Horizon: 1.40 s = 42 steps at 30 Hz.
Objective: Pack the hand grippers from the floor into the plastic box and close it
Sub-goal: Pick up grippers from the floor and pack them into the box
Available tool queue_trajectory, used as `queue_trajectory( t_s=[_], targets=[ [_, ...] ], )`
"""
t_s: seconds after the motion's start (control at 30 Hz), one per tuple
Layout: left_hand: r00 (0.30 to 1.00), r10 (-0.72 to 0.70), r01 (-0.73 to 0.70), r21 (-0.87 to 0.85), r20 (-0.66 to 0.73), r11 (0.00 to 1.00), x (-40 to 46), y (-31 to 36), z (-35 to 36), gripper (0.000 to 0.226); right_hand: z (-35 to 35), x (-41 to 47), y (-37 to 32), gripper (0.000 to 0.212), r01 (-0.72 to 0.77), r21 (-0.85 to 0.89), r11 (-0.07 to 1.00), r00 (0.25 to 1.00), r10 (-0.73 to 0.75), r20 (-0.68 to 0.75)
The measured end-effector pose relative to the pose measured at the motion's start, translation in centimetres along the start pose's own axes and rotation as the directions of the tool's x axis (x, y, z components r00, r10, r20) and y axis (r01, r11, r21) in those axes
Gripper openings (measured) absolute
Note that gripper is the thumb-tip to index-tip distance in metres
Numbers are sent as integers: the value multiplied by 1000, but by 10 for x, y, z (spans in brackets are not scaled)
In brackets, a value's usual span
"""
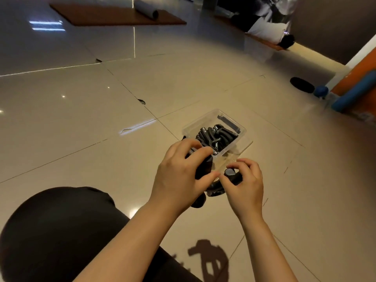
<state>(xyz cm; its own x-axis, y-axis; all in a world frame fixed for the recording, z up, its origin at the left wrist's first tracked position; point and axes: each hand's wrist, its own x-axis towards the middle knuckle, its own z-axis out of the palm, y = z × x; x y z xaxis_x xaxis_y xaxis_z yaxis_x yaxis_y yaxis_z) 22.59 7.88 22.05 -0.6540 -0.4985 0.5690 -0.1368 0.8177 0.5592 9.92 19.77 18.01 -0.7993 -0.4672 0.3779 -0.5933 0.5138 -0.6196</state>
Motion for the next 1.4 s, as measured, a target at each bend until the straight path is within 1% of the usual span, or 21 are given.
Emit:
queue_trajectory(
  t_s=[0.1,0.3,0.5,0.6,0.67,0.8,0.93,1.0,1.17,1.27,1.4],
  targets=[
    [999,-32,32,32,6,999,15,16,37,42,-15,30,36,21,91,20,996,993,-93,71],
    [985,-172,173,161,-23,972,42,25,95,42,-42,96,117,22,110,30,993,982,-113,148],
    [949,-292,314,281,-118,907,64,32,131,42,-46,168,168,22,172,98,980,955,-190,229],
    [926,-335,375,323,-175,869,71,32,141,42,-38,197,179,24,204,134,970,933,-234,272],
    [908,-373,416,329,-188,848,73,31,151,43,-30,212,182,23,239,148,960,913,-274,302],
    [881,-423,472,347,-211,810,80,34,173,44,-14,238,186,22,339,171,925,851,-379,364],
    [847,-440,526,345,-300,777,89,36,189,43,0,266,193,23,425,229,876,780,-483,398],
    [824,-459,559,348,-331,753,94,35,197,42,6,282,198,23,448,244,860,756,-510,410],
    [775,-500,624,344,-386,702,106,30,222,41,19,316,208,22,450,280,848,756,-529,385],
    [742,-537,663,318,-402,678,111,25,238,41,30,333,215,25,417,297,859,759,-509,406],
    [703,-569,706,320,-426,632,117,16,258,42,50,354,220,31,402,319,858,737,-510,444]
  ],
)
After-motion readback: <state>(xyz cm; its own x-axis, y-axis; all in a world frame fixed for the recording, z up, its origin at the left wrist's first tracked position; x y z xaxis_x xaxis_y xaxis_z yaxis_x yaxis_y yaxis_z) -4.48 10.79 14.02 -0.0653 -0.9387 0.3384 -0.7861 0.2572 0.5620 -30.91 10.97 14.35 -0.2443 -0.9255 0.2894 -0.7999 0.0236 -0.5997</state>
